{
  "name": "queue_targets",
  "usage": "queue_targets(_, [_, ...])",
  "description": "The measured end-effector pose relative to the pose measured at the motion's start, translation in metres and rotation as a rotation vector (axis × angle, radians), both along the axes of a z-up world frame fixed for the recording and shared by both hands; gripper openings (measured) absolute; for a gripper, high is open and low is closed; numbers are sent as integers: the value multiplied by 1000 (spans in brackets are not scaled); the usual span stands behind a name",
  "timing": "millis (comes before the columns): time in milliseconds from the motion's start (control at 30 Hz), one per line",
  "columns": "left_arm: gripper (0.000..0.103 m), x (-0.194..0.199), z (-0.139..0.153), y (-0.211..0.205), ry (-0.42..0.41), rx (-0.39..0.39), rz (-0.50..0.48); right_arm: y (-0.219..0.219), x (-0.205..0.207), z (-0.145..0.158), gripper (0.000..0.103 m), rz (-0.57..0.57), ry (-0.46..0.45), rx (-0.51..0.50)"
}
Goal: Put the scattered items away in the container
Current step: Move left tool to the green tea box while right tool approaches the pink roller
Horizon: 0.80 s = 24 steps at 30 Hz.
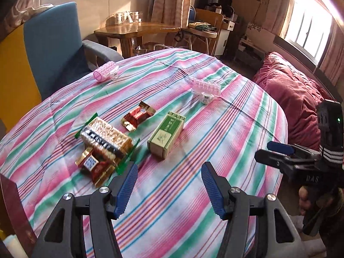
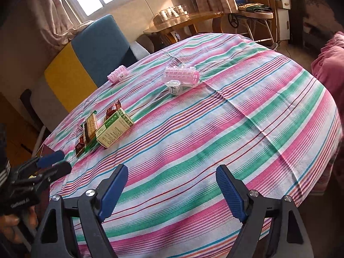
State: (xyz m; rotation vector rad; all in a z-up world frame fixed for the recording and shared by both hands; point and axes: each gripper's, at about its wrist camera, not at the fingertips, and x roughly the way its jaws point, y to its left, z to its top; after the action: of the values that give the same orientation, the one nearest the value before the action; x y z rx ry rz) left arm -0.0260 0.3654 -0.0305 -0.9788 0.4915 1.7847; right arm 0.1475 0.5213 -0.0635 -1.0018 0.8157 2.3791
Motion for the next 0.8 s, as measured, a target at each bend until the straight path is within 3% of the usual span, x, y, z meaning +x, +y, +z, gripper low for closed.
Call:
queue_targets(433, [63,-22,-31,70,13,-92,-182,20,5,-9,87,-44,8,-39])
queue_targets(567, [51,-24,-46,80,22,-140,-168,24,5,-8,87,-44,10,-34])
queue_targets(600, [39,-25,-48,81,24,-146,-160,24,4,-8,87,-38,9,-27])
queue_targets(800, [31,-15,-44,65,12,-120,-143,34,-14,2,85,23,1,81])
